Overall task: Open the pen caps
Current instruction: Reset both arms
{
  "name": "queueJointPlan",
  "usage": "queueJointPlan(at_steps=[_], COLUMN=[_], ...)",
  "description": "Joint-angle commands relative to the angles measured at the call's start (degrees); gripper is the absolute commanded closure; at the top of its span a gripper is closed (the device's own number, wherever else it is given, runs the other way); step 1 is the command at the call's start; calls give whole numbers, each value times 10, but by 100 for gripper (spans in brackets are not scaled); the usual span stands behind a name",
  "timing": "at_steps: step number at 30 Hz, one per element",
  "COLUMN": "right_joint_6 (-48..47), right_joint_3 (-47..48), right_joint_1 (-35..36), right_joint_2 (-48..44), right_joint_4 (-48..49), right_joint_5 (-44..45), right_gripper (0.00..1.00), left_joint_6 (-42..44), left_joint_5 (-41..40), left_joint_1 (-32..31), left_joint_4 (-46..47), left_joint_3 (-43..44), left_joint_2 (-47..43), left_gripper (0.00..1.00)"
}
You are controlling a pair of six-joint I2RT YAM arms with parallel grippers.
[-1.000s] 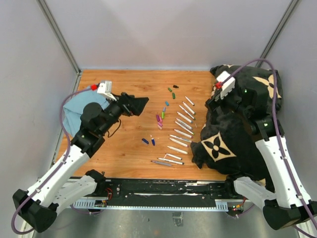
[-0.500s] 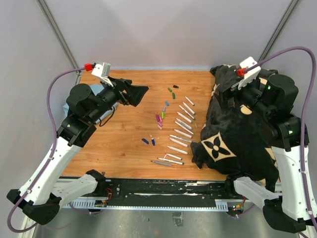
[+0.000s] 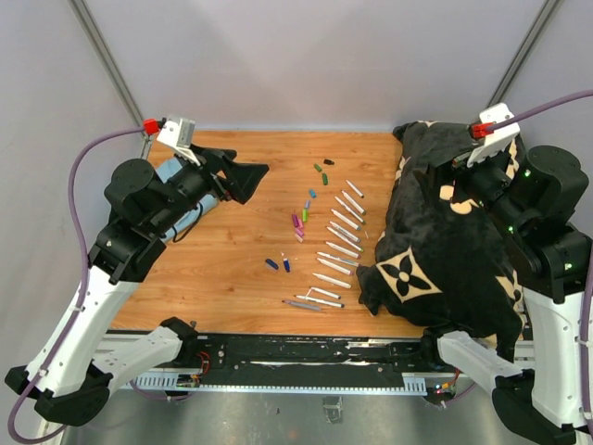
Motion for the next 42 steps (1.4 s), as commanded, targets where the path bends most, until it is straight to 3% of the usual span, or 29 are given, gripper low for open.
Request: queueJointPlan(at_steps=[1,23,42], right_joint_6=[3,-46,-31], right_joint_3=[14,-10,-28], right_joint_1=[-8,-8,-8], right_joint_2=[-5,-3,-11], right_joint_4=[-15,-20,-19], right_joint_5=[16,15,22], right_gripper=[2,2,2], left_joint_6=[11,19,26], left_joint_5=[1,13,2], left_joint_1=[3,3,3], left_joint_4=[-18,-1,0], left_joint_3=[11,-26,-42], left_joint_2=[-14,-12,-8], left_gripper=[1,1,1])
